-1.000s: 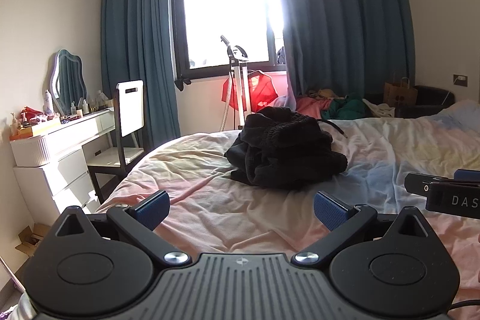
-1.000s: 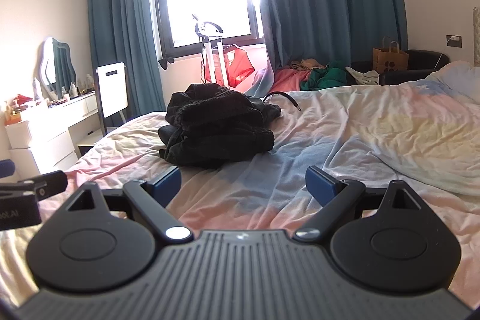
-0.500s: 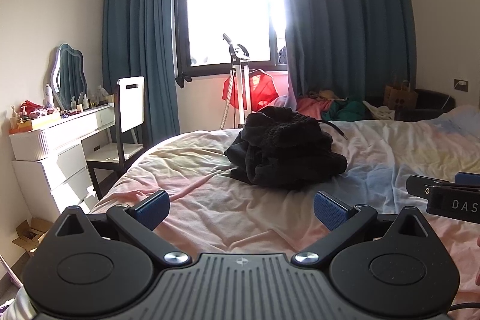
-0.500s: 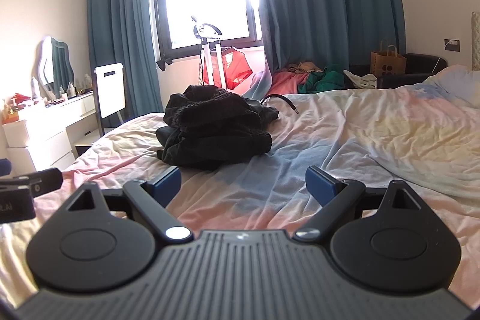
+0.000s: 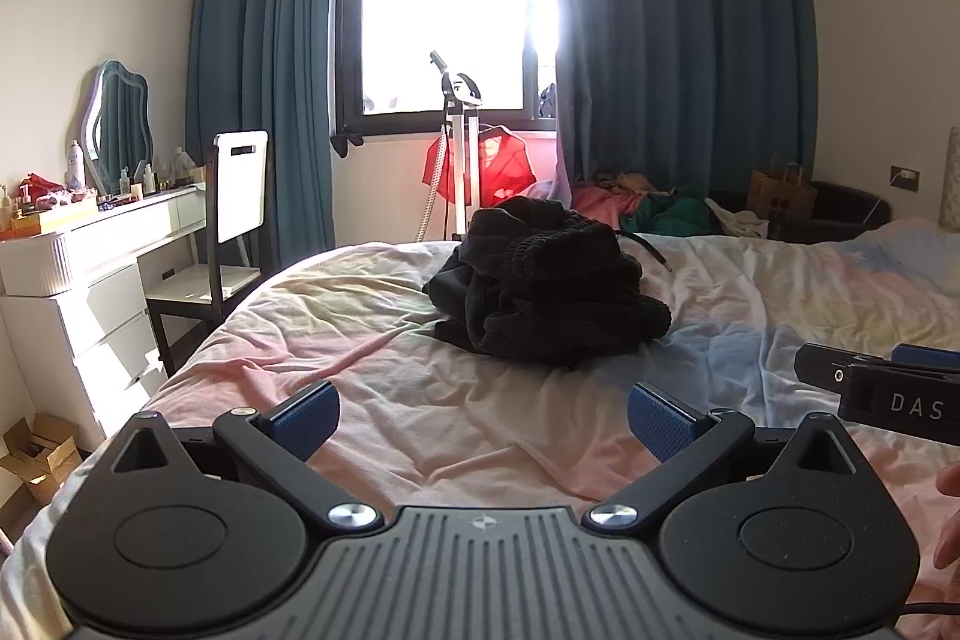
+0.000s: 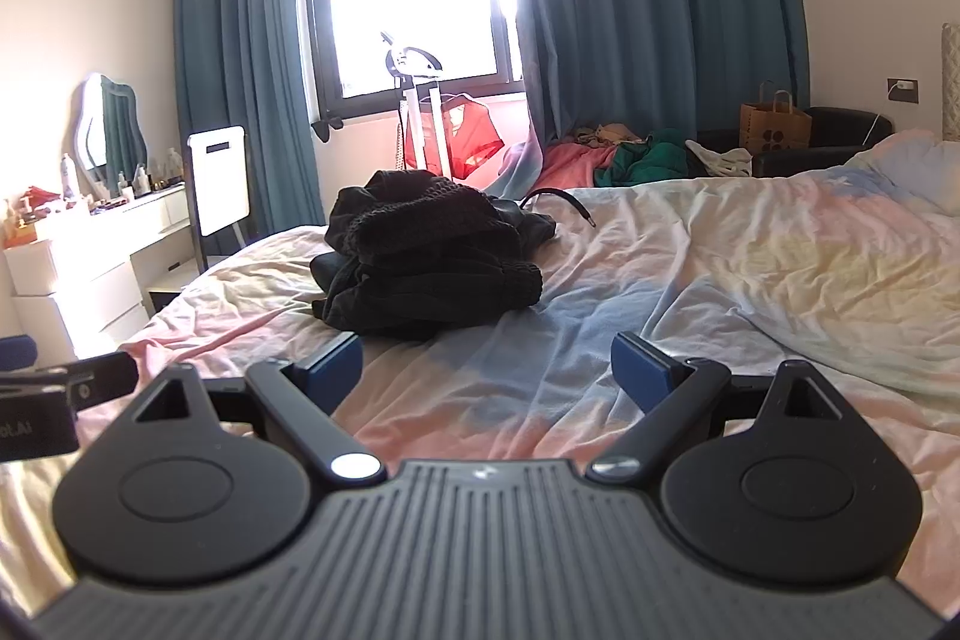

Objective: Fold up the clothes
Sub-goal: 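Move both grippers toward the black clothing pile on the bed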

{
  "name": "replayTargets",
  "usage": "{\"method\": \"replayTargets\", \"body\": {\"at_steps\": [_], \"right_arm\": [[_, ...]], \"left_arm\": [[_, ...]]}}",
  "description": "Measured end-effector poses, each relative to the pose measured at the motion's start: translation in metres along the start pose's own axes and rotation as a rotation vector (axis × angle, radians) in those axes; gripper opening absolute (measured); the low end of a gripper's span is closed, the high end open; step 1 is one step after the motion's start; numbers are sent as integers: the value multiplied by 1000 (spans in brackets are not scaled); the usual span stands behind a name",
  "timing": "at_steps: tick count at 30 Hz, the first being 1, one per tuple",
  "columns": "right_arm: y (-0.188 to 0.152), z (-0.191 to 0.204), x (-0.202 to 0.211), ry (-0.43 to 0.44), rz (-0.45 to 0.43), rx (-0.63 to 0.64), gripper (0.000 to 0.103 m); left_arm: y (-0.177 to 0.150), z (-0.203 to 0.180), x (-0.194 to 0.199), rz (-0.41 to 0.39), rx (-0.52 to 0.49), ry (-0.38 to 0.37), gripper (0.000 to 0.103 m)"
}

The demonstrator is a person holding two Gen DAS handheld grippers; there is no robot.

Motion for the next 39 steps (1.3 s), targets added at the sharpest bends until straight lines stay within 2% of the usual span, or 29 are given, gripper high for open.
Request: {"method": "replayTargets", "body": {"at_steps": [11,19,22,28,31,33,35,39], "right_arm": [[0,1,0,4,-6,-17,91],[8,-1,0,-7,-14,-46,91],[27,1,-2,15,-32,-66,91],[93,0,-14,21,-107,-81,91],[106,-14,-25,14,-131,-116,91],[95,-27,-32,-7,-119,-129,91],[76,-38,-40,-28,-62,-148,91],[55,-52,-46,-50,22,-167,91]], "left_arm": [[-2,3,1,-9,13,7,103],[-13,1,-12,22,-4,16,103],[-17,0,-18,22,-19,26,103],[-26,-1,-33,57,-7,1,103],[-33,-1,-42,91,-6,-4,103],[-38,-1,-50,108,-18,-2,103],[-41,-4,-61,118,-34,-18,103],[-32,-16,-104,149,-74,-56,103]]}}
Point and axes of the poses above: each gripper's, at about its wrist camera, not at the fingertips, and x roughly against the way its jaws point, z to its left, y to its top, the point moved 7 cm from there along -x, roughly the way its jaws point, and after that the axes turned 8 degrees about -y, right-handed, at the moved point
